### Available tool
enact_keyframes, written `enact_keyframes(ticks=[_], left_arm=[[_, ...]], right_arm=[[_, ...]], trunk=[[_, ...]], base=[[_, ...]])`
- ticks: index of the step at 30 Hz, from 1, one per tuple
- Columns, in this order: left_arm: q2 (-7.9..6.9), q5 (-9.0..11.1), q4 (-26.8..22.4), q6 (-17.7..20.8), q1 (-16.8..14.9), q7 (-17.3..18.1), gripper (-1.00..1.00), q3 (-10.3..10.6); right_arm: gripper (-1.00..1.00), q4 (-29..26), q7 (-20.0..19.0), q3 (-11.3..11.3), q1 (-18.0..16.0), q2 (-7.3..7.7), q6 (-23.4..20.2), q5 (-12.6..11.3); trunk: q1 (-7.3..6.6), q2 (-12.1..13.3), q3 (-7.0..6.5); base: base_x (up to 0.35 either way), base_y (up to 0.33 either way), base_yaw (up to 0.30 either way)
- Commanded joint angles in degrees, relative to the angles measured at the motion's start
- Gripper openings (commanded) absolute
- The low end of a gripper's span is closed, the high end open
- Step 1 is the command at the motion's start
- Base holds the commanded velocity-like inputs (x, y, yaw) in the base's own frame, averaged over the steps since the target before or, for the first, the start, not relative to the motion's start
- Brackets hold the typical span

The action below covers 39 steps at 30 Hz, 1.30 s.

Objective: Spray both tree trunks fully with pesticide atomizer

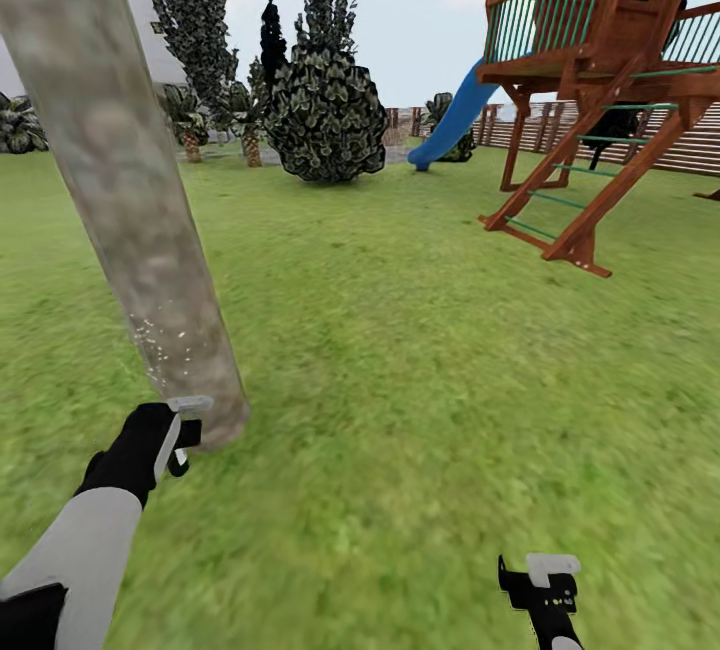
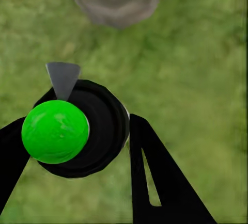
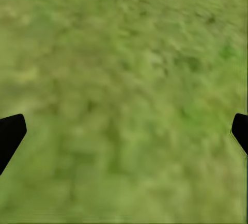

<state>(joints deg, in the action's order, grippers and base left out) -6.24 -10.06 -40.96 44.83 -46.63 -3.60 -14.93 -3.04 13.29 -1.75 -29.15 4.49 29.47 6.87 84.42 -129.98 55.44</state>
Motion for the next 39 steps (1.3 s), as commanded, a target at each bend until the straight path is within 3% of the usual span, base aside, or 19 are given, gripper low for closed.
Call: enact_keyframes(ticks=[1, 3, 5, 7, 8, 9, 11, 13, 14, 15, 17, 19, 20, 25, 29, 31, 34, 37, 39], left_arm=[[-0.25, -0.5, -0.1, 0.3, 0.0, 0.2, -1.00, -0.4], [-1.85, -0.6, -0.1, 0.2, 0.0, 0.2, -1.00, -0.6], [-5.43, -0.5, 0.0, 0.1, 0.0, 0.2, -1.00, -0.7], [-6.58, -0.4, 0.1, 0.1, 0.0, 0.1, -1.00, -0.7], [-5.99, -0.2, 0.3, 0.1, 0.2, 0.1, -1.00, -0.6], [-3.27, -0.3, 1.1, -0.1, 0.5, 0.1, -1.00, -0.5], [-1.30, -0.4, 1.4, -1.5, 0.5, 0.1, -1.00, -0.5], [-2.30, -0.3, 1.6, -2.5, 0.7, 0.1, -1.00, -1.0], [-5.26, -0.4, 1.7, -2.7, 0.8, 0.1, -1.00, -1.5], [-6.13, -0.4, 1.7, -2.8, 1.5, 0.1, -1.00, -1.6], [-5.75, -0.4, 1.9, -3.0, 2.6, 0.2, -1.00, -1.2], [-2.62, -0.4, 2.4, -3.1, 2.8, 0.2, -1.00, -0.9], [-2.32, -0.4, 2.4, -3.1, 2.8, 0.2, -1.00, -0.8], [-3.68, -0.4, 2.4, -3.1, 2.9, 0.4, -1.00, -0.8], [-3.36, -0.1, 2.5, -2.6, 2.7, 1.4, -1.00, 4.0], [-3.85, -0.1, 2.5, -2.2, 2.3, 4.7, -1.00, 4.9], [-4.11, -1.4, 1.8, -2.0, 2.0, 8.4, -1.00, 5.1], [-4.24, -2.6, 1.6, -1.9, 2.0, 8.6, -1.00, 5.1], [-3.79, -4.5, 1.6, -1.9, 1.9, 8.6, -1.00, 5.1]], right_arm=[[1.00, 0.1, 0.3, -0.2, 0.0, -0.01, 0.1, 0.6], [1.00, 0.1, 0.3, -0.2, 0.0, -0.01, 0.1, 0.6], [1.00, 0.1, 0.3, -0.2, 0.0, -0.01, 0.1, 0.6], [1.00, 0.1, 0.3, -0.2, 0.0, -0.01, 0.1, 0.6], [1.00, 0.1, 0.3, -0.2, 0.0, -0.01, 0.1, 0.6], [1.00, 0.1, 0.3, -0.2, 0.0, -0.01, 0.1, 0.6], [1.00, 0.1, 0.3, -0.2, 0.0, -0.01, 0.1, 0.6], [1.00, 0.1, 0.3, -0.2, 0.0, -0.01, 0.1, 0.6], [1.00, 0.1, 0.3, -0.2, 0.0, -0.01, 0.1, 0.6], [1.00, 0.1, 0.3, -0.2, 0.0, -0.01, 0.1, 0.6], [1.00, 0.1, 0.3, -0.2, 0.0, 0.00, 0.1, 0.6], [1.00, 0.1, 0.3, -0.2, 0.0, 0.00, 0.1, 0.6], [1.00, 0.1, 0.3, -0.2, 0.0, 0.01, 0.1, 0.6], [1.00, 0.1, 0.3, -0.2, 0.0, -0.01, 0.1, 0.6], [1.00, 0.1, 0.3, -0.2, 0.0, 0.03, 0.1, 0.6], [1.00, 0.1, 0.3, -0.2, 0.0, 0.01, 0.1, 0.6], [1.00, 0.1, 0.3, -0.2, 0.0, 0.06, 0.1, 0.6], [1.00, 0.1, 0.3, -0.2, 0.0, 0.08, 0.1, 0.6], [1.00, 0.1, 0.3, -0.2, 0.0, 0.08, 0.1, 0.6]], trunk=[[0.01, 0.0, 0.05], [0.01, 0.0, 0.05], [0.01, 0.0, 0.05], [0.01, 0.0, 0.05], [0.01, 0.0, 0.05], [0.01, 0.0, 0.05], [0.01, 0.0, 0.05], [0.01, 0.0, 0.05], [0.01, 0.0, 0.05], [0.01, 0.0, 0.05], [0.01, 0.0, 0.05], [0.01, 0.0, 0.05], [0.01, 0.0, 0.05], [0.01, 0.0, 0.05], [0.01, 0.0, 0.05], [0.01, 0.0, 0.05], [0.01, 0.0, 0.05], [0.01, 0.0, 0.05], [0.01, 0.0, 0.05]], base=[[0.186, -0.232, 0.004], [0.195, -0.230, 0.001], [0.219, -0.214, 0.000], [0.231, -0.203, 0.094], [0.234, -0.200, 0.223], [0.234, -0.200, 0.263], [0.235, -0.200, 0.272], [0.238, -0.196, 0.276], [0.240, -0.192, 0.277], [0.240, -0.192, 0.277], [0.240, -0.192, 0.277], [0.240, -0.191, 0.276], [0.240, -0.191, 0.272], [0.113, -0.209, 0.216], [-0.037, -0.045, 0.016], [-0.002, -0.003, 0.001], [0.000, 0.000, 0.000], [0.000, -0.116, 0.000], [0.000, -0.249, 0.000]])
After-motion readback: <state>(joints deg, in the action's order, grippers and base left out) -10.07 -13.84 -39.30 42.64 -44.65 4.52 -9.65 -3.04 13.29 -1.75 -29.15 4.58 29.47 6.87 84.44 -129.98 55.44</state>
